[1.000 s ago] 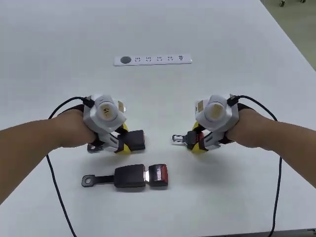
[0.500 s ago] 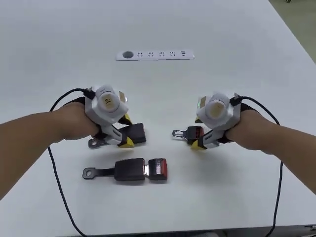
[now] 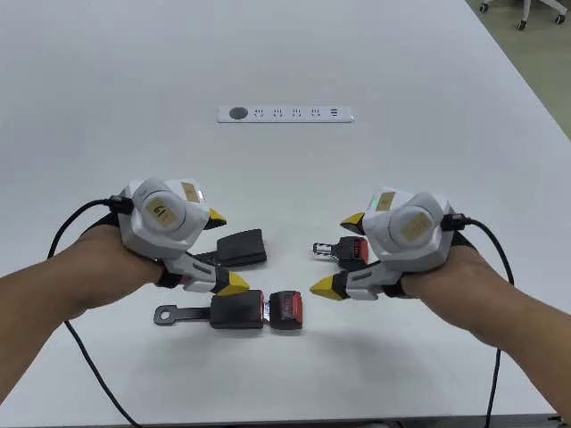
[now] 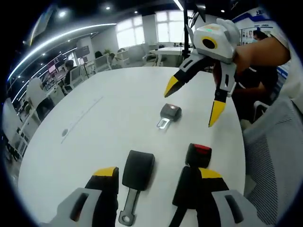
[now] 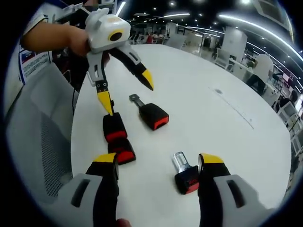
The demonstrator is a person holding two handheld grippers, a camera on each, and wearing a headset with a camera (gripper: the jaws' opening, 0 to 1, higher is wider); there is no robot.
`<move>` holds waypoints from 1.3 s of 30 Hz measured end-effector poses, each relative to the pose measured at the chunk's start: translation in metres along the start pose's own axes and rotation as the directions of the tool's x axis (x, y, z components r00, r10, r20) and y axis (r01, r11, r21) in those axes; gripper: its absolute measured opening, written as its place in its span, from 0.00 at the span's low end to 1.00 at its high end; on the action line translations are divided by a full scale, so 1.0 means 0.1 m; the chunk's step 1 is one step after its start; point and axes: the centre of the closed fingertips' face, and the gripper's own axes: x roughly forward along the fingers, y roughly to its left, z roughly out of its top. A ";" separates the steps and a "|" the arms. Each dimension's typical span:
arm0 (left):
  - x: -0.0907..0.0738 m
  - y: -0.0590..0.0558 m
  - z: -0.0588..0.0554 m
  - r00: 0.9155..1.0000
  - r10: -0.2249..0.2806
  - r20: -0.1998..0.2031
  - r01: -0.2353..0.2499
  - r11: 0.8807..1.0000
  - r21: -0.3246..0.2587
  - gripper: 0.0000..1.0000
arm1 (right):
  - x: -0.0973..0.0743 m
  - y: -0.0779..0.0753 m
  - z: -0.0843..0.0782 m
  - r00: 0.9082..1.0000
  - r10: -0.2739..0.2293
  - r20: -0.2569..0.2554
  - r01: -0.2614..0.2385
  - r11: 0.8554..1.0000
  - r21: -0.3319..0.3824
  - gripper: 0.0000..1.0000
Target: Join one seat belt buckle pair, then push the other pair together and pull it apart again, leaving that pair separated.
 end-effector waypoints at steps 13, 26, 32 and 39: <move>-0.37 -0.25 -0.40 0.998 0.056 0.010 -0.055 0.994 -0.091 0.91 | -0.29 0.15 -0.21 0.996 -0.069 0.050 0.063 0.992 0.112 0.90; -0.79 -0.10 -1.04 0.984 0.171 -0.049 -0.178 0.953 -0.245 1.00 | -0.61 0.13 -0.42 0.987 -0.154 0.044 0.143 0.971 0.194 1.00; -0.88 -0.12 -1.02 0.981 0.193 -0.035 -0.195 0.943 -0.269 1.00 | -0.63 0.12 -0.46 0.985 -0.170 0.040 0.158 0.965 0.208 1.00; -0.88 -0.15 -0.96 0.981 0.193 -0.021 -0.191 0.944 -0.270 1.00 | -0.66 0.13 -0.47 0.984 -0.176 0.041 0.164 0.964 0.210 1.00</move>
